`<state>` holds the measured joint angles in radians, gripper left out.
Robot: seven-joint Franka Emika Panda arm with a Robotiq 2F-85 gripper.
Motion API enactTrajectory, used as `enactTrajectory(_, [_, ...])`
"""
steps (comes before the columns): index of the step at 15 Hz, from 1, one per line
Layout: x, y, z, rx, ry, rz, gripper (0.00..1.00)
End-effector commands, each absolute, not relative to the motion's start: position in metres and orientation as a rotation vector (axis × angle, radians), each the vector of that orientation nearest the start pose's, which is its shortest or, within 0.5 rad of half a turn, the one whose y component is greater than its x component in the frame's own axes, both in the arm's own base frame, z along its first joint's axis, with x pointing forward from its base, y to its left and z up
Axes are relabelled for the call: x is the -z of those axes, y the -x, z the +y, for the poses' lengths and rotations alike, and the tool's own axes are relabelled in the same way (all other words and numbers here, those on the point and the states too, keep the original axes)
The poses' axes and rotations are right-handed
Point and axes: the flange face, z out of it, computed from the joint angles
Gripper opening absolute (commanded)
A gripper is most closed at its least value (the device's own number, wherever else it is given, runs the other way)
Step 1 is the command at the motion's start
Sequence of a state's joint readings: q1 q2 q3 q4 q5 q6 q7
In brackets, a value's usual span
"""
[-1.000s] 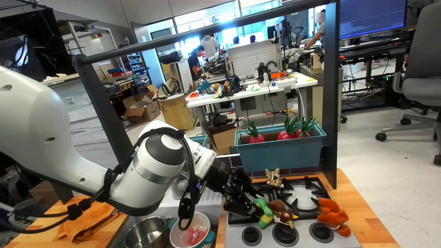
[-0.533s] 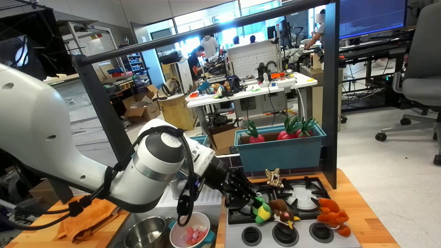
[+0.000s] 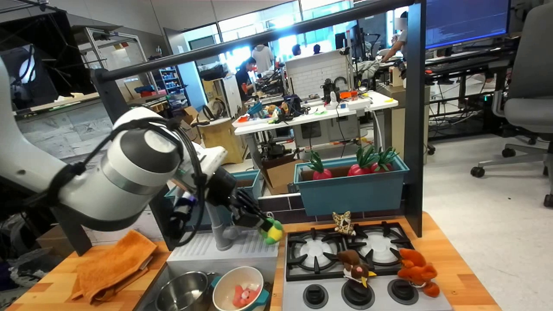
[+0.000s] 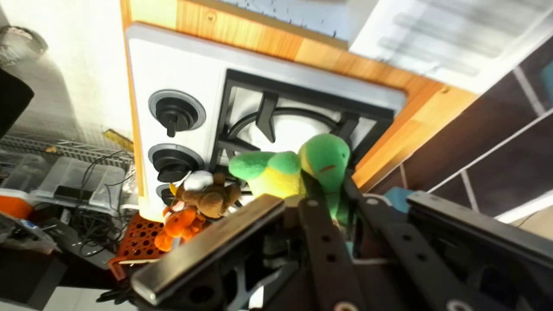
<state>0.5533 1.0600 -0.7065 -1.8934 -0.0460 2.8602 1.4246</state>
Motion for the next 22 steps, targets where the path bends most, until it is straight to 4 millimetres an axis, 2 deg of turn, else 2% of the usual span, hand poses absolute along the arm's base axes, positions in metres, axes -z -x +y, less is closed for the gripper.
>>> enactTrajectory(1, [-0.096,-0.580,-0.017,0.652,2.911,1.703,0.03])
enactTrajectory(5, [-0.071,-0.537,0.065,0.595,2.987,1.366,0.03])
enactTrajectory(7, [-0.051,-0.518,0.091,0.612,3.003,1.189,0.03])
enactTrajectory(9, [-0.033,-0.505,0.102,0.706,2.993,1.026,0.03])
enactTrajectory(11, [-0.020,-0.498,0.102,0.797,2.973,0.881,0.05])
enactTrajectory(12, [-0.017,-0.495,0.101,0.823,2.963,0.827,0.37])
enactTrajectory(13, [-0.023,-0.497,0.103,0.750,2.978,0.928,0.14])
enactTrajectory(15, [-0.012,-0.491,0.100,0.769,3.000,0.870,0.27])
enactTrajectory(16, [-0.012,-0.491,0.100,0.770,3.003,0.861,0.59])
enactTrajectory(18, [-0.013,-0.502,0.097,0.750,3.018,0.901,0.63])
enactTrajectory(22, [-0.032,-0.525,0.078,0.802,2.911,1.042,0.92])
